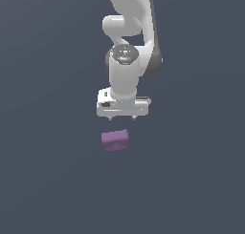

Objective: Pick up the object and move it to a goal position.

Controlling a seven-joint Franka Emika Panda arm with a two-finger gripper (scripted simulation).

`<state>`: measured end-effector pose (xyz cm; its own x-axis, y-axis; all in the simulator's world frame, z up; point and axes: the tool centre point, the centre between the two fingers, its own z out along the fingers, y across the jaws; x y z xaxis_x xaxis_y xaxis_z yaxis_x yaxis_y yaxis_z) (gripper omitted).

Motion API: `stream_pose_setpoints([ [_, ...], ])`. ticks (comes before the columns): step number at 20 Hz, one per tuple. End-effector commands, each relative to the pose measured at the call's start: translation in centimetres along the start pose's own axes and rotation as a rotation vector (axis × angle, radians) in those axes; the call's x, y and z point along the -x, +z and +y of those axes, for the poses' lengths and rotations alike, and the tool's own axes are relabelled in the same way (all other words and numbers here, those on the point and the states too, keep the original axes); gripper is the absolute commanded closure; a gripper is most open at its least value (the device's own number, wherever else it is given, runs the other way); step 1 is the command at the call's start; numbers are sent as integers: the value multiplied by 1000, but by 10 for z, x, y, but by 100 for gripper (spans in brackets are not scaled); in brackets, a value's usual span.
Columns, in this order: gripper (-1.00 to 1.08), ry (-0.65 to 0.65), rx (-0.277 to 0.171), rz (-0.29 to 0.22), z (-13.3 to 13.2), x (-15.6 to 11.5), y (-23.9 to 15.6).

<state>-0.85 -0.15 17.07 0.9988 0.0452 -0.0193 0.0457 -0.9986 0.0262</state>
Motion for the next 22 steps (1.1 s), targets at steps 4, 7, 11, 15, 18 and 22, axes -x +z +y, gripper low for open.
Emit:
stream_pose_setpoints([
  [4, -92, -4, 5, 1, 0, -1, -2],
  [7, -92, -18, 20, 5, 1, -2, -8],
  [11, -92, -40, 33, 8, 1, -3, -13],
  [15, -92, -37, 31, 8, 1, -3, -13],
  [18, -92, -20, 30, 7, 1, -4, -12],
  [22, -92, 23, 27, 8, 2, -5, -11],
])
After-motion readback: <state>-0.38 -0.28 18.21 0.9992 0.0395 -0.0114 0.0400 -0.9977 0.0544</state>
